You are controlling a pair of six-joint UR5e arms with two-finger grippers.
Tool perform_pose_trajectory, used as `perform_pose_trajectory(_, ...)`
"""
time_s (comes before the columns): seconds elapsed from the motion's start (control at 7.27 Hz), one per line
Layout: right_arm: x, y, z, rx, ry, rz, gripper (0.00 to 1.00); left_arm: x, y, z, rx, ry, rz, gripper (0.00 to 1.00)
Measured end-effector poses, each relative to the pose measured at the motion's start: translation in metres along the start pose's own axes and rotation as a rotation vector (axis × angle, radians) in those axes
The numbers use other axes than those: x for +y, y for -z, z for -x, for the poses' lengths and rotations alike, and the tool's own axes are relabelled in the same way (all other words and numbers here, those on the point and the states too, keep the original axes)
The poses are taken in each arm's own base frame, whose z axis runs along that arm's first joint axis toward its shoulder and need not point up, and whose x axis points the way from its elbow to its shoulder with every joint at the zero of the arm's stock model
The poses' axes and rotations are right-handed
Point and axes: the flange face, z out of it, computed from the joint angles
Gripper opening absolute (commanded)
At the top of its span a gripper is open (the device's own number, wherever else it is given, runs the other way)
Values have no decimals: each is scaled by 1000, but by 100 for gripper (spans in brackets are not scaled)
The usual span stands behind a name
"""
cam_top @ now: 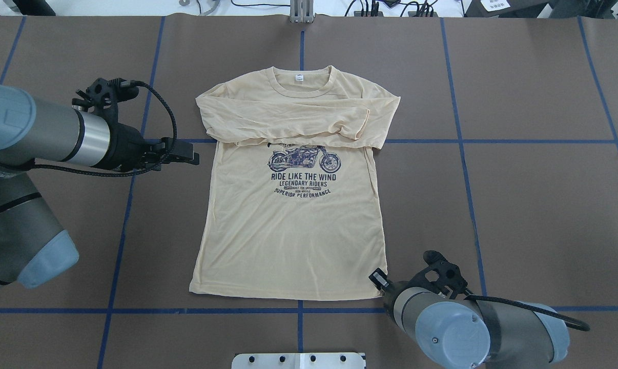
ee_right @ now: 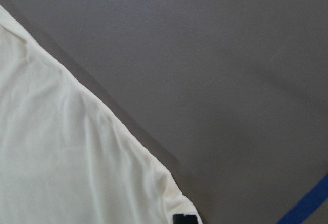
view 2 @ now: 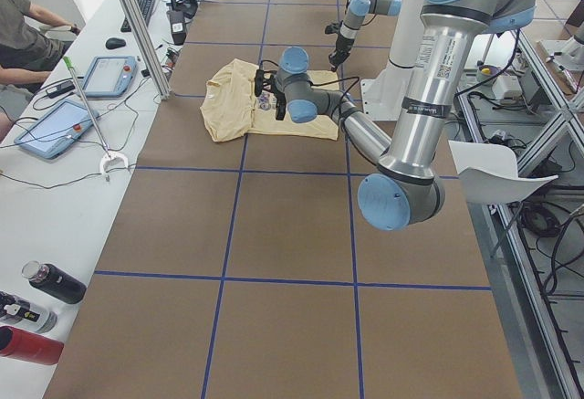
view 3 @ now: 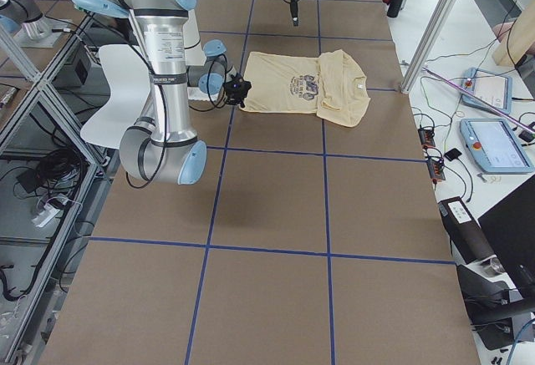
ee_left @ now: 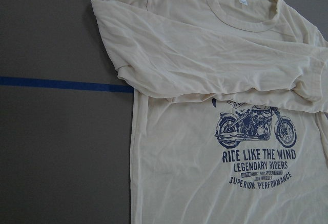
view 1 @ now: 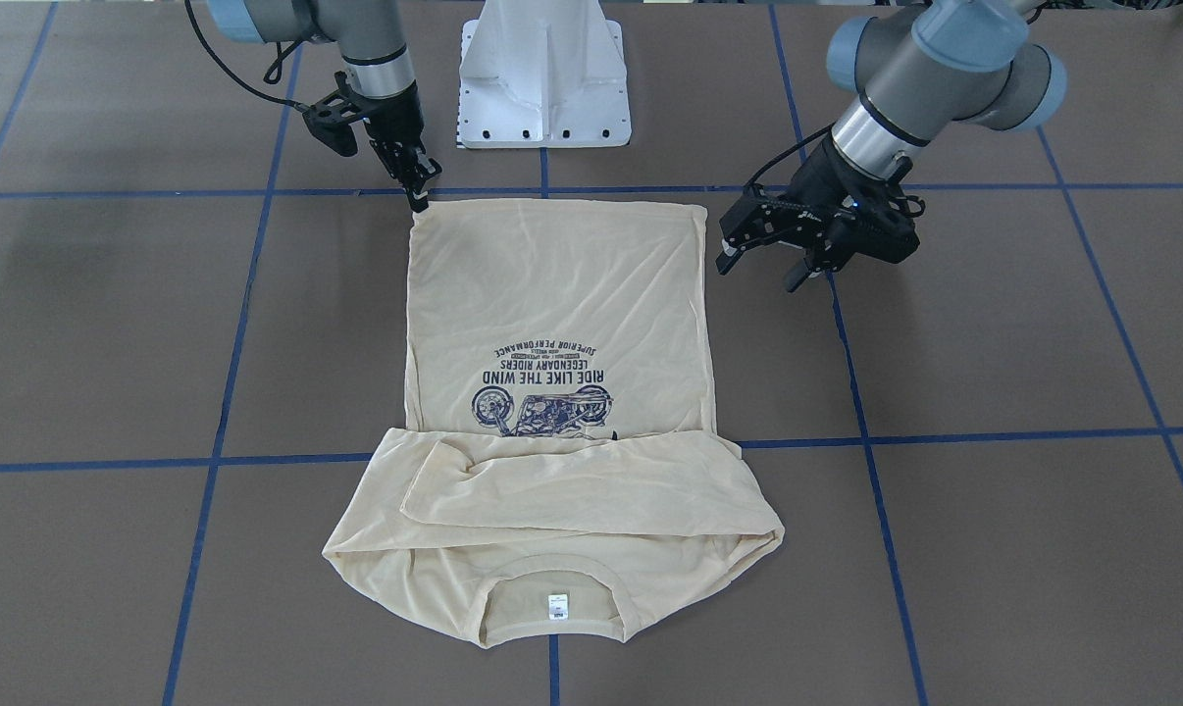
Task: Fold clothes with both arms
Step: 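Hold the right gripper near the hem corner nearest the robot, then move the left gripper down to the other hem corner nearest the robot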
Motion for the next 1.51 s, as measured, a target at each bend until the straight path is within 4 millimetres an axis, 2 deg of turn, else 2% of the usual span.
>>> perform_pose_trajectory(0.28, -6, 16, 4, -19, -8, 14, 0, 4, -1, 11, -20, 88, -4, 100)
perform_pose_trajectory(0.41, -7, 21, 2, -20, -7, 18, 0, 13, 1, 16, -27, 170, -6, 100)
perform_pose_trajectory(0.55, -8, 23, -3, -15, -3, 21, 0, 37, 2, 18, -32, 244, 2, 99)
perform_pose_trajectory(0.69, -7, 24, -7, -10, 2, 23, 0, 77, -6, 12, -41, 318, 14, 97)
perform_pose_trajectory(0.96, -5, 25, -13, -3, 9, 27, 0, 159, -35, 3, -92, 409, 44, 83)
perform_pose_trajectory(1.1, -5, 25, -14, 0, 11, 27, 0, 189, -50, 0, -140, 426, 44, 80)
perform_pose_trajectory(1.24, -4, 25, -15, 0, 12, 28, 0, 207, -60, -2, -181, 427, 39, 79)
perform_pose_trajectory(1.51, -3, 25, -15, -1, 12, 30, 0, 216, -71, 0, -217, 420, 33, 77)
